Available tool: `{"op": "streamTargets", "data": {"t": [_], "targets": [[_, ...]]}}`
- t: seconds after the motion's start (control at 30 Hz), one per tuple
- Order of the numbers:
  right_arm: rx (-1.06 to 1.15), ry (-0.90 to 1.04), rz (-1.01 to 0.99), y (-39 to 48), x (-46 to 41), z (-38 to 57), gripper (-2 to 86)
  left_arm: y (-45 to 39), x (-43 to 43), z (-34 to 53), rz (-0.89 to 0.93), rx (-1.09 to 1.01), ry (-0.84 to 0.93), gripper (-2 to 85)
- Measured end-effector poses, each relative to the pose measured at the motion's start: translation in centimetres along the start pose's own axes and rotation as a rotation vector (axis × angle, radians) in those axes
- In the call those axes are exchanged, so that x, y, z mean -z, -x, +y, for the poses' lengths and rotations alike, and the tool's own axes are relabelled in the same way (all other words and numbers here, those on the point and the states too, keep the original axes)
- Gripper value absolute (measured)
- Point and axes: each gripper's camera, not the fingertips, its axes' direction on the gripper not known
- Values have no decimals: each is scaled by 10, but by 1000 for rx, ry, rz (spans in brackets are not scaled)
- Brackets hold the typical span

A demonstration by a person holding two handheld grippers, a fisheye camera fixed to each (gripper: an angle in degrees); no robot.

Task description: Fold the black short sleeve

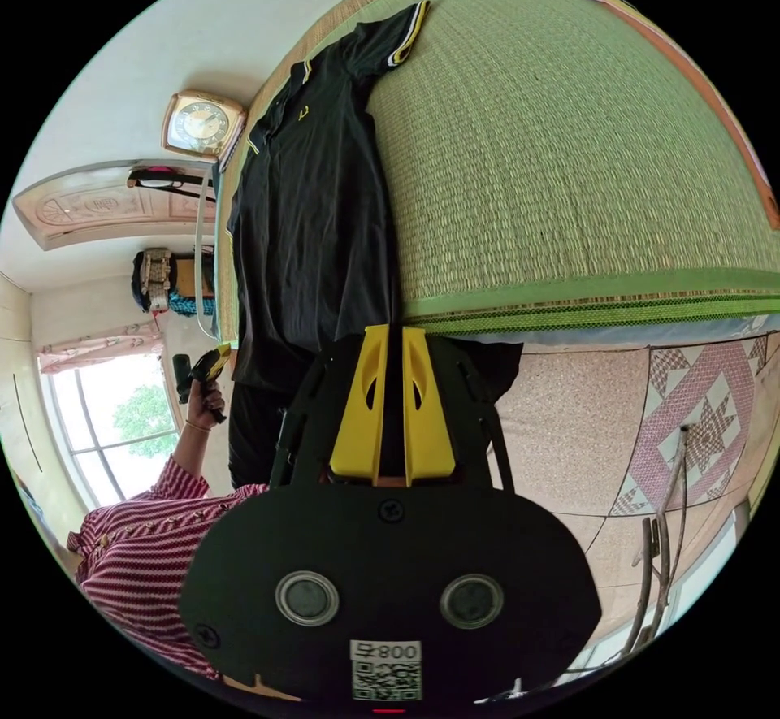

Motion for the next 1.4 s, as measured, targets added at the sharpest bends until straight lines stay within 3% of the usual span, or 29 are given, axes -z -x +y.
{"op": "streamTargets", "data": {"t": [0.2, 0.73, 0.97, 1.2, 1.4], "targets": [[-12, -8, -14, -1, 0, 9, 36, 27, -18, -13, -66, 18, 13, 86], [-20, -3, -50, 1, -2, 27, 21, 75, -43, -51, -53, 18, 53, 4], [4, -11, -61, 10, 4, 35, 18, 89, -23, -61, -45, -1, -6, 15], [-15, -18, -79, 7, 3, 42, 17, 111, -37, -66, 13, 36, 7, 89], [-25, -18, -92, 5, 2, 45, 16, 121, -53, -74, 2, 72, 51, 68]]}}
